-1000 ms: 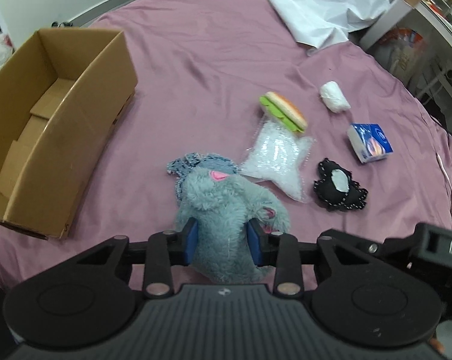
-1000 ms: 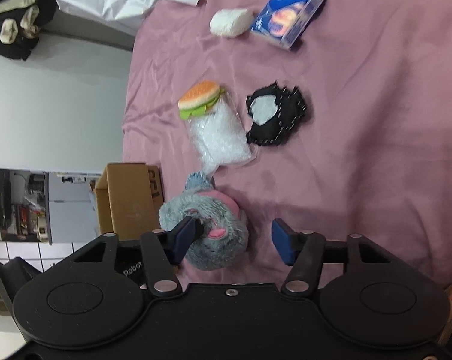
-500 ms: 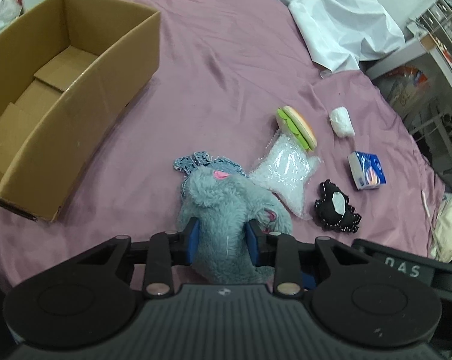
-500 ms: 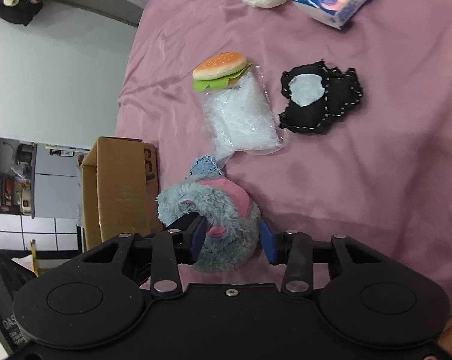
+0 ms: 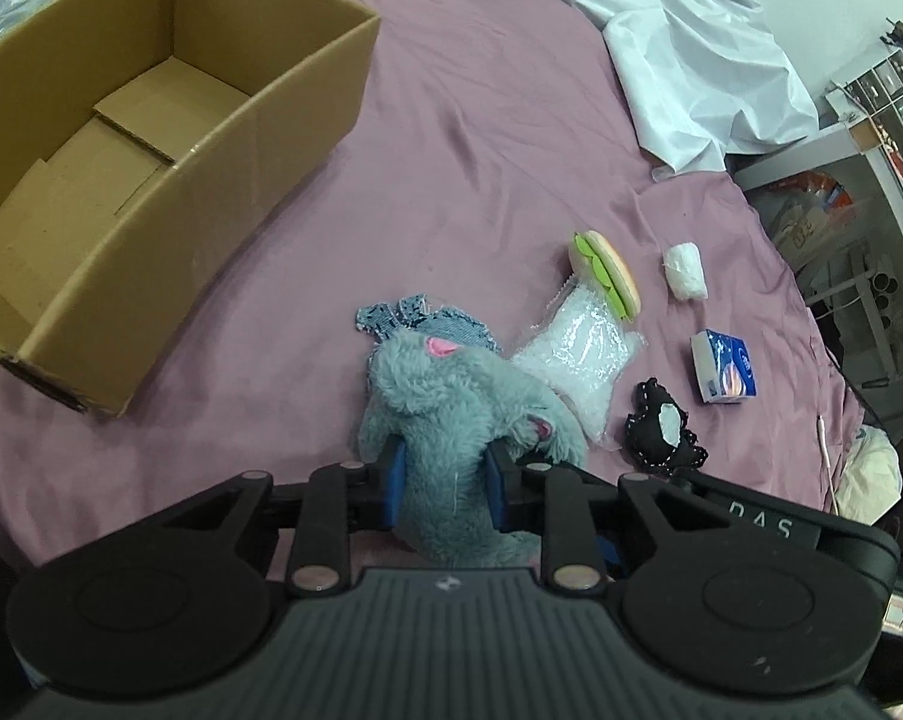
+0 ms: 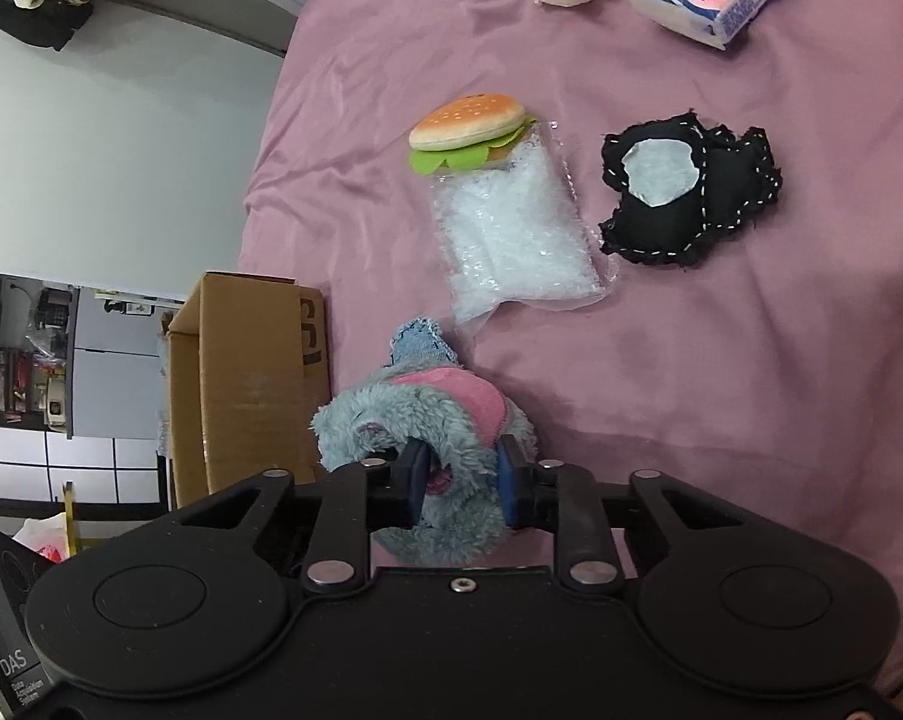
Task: Organize soft objects
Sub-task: 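Lift the grey plush toy with both grippers and carry it over the box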
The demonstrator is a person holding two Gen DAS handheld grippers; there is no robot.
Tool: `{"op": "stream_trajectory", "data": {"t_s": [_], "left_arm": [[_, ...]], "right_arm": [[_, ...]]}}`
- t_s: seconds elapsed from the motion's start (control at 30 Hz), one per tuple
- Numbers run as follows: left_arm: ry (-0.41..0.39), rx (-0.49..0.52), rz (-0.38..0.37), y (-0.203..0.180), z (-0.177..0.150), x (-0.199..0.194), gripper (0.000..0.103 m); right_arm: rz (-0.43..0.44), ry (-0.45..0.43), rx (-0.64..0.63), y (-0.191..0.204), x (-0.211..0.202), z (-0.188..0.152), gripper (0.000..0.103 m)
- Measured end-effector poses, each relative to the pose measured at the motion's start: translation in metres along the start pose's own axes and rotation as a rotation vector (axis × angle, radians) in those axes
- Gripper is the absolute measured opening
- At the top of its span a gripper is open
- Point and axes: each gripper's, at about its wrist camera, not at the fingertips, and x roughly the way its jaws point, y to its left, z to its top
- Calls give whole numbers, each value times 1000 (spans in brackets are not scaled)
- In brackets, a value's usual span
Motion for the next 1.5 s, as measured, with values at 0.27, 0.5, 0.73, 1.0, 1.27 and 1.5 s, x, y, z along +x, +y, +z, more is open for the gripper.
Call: {"op": "stream_trajectory", "data": {"t_s": [0.27,0.5,0.73,1.0,1.27,1.5], "left_arm": [[-40,-7,-30,4,3,-32,25],[-85,9,-35,5,9,-57,24],[-112,-2,-46,11,17,-70,24],[-169,-29,-72,28,29,-95,23],[-230,-61,-75,55,46,-116,21],[-267,-83,-79,77,61,-122,20]], "right_arm": [[52,-36,-70,19,-18,-9,20],[87,-57,-130,41,-25,-11,19],[122,-64,-166,59,-21,-7,20],[190,-72,-198,81,-13,-9,20],[229,-65,-280,117,3,-14,19],[249,-66,-330,144,19,-16,19]]}}
